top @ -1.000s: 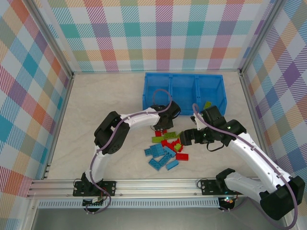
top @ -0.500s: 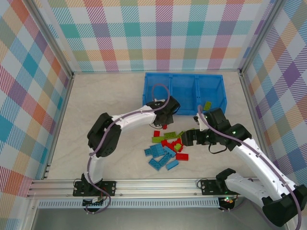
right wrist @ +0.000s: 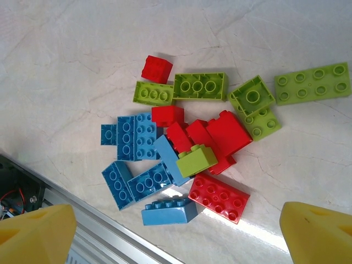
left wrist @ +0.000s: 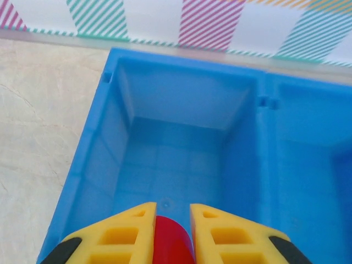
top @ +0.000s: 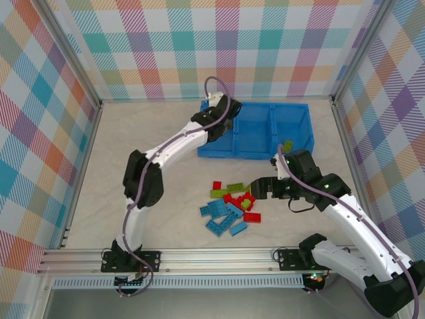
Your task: Sort the legos into containers by color
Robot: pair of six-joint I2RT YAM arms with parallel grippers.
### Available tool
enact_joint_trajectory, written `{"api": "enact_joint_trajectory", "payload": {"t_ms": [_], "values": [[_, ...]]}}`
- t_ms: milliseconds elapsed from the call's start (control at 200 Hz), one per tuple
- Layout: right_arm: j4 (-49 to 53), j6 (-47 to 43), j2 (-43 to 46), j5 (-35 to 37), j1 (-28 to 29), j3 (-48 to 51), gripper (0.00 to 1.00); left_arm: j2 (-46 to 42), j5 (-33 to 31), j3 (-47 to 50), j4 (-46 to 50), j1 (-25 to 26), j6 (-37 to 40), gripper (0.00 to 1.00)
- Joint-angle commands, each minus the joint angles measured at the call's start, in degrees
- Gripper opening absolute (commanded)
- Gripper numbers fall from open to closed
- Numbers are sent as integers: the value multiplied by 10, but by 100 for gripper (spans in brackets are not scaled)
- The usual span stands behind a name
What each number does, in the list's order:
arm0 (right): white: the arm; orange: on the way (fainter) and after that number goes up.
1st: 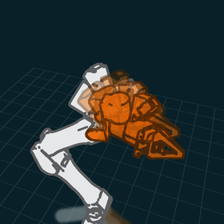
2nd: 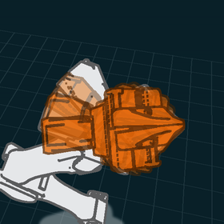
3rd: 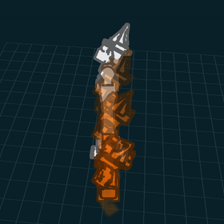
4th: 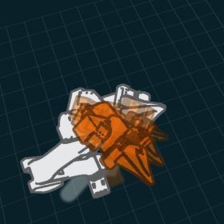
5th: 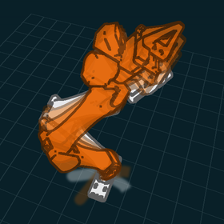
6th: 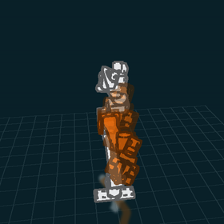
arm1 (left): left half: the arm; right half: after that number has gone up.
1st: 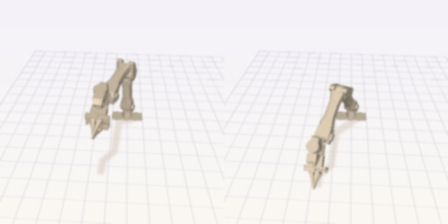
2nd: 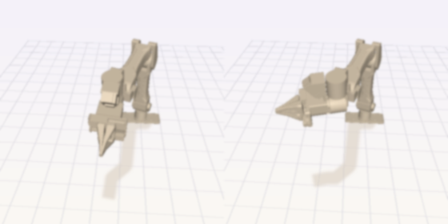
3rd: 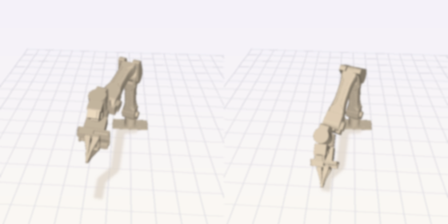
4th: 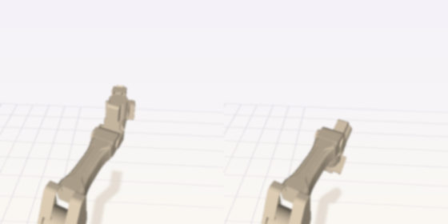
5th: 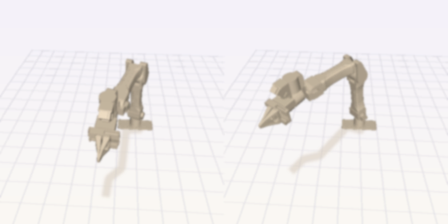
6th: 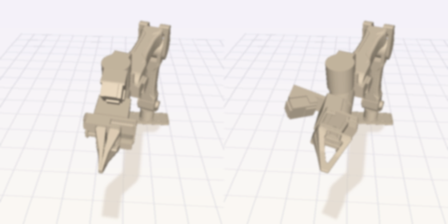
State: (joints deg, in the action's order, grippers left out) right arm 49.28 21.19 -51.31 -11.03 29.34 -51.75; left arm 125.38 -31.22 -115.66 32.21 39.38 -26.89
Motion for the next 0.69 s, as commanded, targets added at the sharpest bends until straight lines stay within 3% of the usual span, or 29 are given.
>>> {"api": "enact_joint_trajectory", "payload": {"t_ms": [0,175,355,405,555,690], "values": [[4,13,7,-6,4,6,96,38,-7,-28,1,-17,33,16],[-1,22,11,-13,4,17,95,27,23,-20,-17,-24,23,30],[-17,32,-3,-13,5,21,95,-67,62,62,-65,-21,6,42],[-20,36,-10,-14,8,19,95,-104,67,84,-68,-20,3,48],[-34,49,-24,-8,36,17,93,-237,74,183,-70,-7,10,48],[-32,74,-53,39,118,13,89,-400,85,308,-83,26,75,48]]}}
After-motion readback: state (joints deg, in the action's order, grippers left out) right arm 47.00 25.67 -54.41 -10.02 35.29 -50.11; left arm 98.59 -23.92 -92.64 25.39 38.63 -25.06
